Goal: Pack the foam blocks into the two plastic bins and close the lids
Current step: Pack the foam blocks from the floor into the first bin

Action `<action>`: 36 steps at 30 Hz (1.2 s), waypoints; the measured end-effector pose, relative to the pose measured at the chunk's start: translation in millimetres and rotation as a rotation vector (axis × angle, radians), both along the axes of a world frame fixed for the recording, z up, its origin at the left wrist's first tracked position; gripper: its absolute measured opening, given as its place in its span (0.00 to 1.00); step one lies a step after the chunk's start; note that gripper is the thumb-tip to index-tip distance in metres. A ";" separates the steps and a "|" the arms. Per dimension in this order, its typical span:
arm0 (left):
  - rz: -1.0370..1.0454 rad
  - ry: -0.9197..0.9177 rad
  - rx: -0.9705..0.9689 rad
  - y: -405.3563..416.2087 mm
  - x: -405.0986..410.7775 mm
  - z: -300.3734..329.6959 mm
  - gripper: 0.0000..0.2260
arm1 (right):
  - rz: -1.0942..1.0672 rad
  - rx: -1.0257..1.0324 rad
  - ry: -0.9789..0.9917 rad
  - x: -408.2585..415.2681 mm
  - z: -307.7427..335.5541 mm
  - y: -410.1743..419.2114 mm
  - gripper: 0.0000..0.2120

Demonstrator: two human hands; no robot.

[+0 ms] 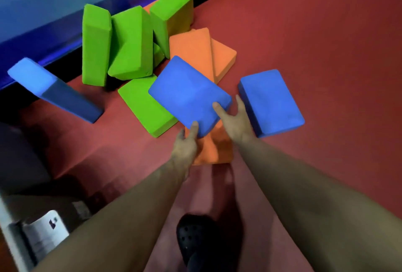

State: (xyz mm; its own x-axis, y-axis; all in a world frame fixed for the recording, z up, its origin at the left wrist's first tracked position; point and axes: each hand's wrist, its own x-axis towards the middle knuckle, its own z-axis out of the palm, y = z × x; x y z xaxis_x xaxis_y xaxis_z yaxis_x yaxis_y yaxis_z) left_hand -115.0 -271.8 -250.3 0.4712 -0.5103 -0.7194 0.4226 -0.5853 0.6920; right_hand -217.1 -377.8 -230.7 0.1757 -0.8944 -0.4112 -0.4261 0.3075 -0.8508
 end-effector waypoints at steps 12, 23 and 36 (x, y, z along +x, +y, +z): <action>0.423 0.003 -0.182 18.6 17.3 18.0 0.27 | -0.021 0.063 0.066 -15.1 -31.8 45.2 0.22; 0.544 -0.114 -0.105 77.1 103.6 36.3 0.39 | -0.281 0.344 0.269 -4.2 -71.3 90.1 0.51; 0.525 -0.398 -0.154 196.9 164.8 197.5 0.46 | -0.317 0.104 0.158 52.6 91.0 142.7 0.43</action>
State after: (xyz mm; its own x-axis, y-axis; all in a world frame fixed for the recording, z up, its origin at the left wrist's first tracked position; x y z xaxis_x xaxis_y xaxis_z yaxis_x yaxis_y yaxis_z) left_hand 49.7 -74.9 -52.8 0.8988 -0.2244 -0.3767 0.3193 -0.2539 0.9130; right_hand -164.5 -235.1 -139.7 -0.1767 -0.8463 -0.5025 -0.4198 0.5265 -0.7393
